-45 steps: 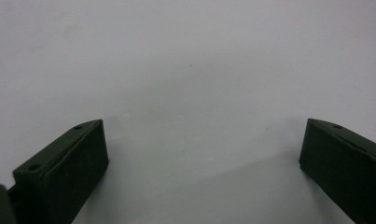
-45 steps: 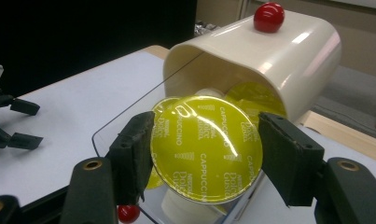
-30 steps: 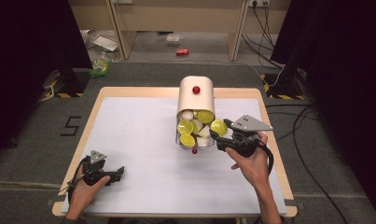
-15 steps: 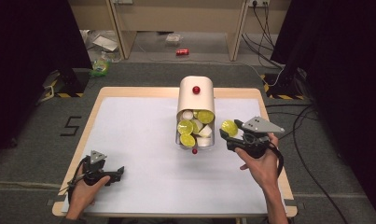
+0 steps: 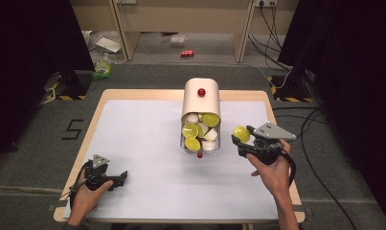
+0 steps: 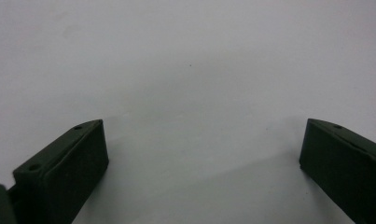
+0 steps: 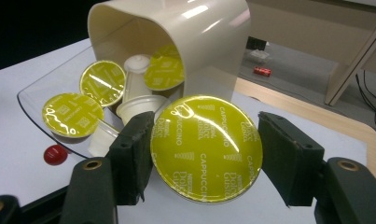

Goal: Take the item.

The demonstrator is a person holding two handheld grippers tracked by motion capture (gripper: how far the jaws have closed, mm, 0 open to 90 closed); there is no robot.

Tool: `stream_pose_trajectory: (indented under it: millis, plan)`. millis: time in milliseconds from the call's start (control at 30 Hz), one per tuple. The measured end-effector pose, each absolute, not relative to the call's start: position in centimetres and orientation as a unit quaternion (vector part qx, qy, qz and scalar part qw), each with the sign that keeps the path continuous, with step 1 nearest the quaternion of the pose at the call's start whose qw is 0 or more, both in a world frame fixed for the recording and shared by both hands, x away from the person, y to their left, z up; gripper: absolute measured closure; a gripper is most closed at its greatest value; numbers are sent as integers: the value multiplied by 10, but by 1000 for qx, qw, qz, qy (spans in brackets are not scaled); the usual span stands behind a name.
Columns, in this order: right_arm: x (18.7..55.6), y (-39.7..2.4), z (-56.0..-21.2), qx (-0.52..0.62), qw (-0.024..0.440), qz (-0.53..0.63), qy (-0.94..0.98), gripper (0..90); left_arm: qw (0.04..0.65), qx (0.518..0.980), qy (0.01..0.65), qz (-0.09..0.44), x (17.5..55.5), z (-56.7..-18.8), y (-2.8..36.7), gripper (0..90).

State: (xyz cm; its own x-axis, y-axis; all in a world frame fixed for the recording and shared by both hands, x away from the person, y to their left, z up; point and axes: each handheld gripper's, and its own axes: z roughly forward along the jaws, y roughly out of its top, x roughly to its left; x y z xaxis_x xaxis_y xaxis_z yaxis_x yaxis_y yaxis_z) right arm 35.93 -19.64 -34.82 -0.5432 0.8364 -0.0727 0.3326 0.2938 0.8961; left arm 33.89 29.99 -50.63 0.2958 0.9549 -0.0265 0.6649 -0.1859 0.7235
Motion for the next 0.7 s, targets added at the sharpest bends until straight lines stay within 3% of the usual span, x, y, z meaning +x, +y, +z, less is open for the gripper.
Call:
stream_pose_trajectory:
  millis: [700]
  plan:
    - [355, -224, -382, 420, 275, 417, 758, 387, 324, 737, 550, 223, 339, -506, 300, 0]
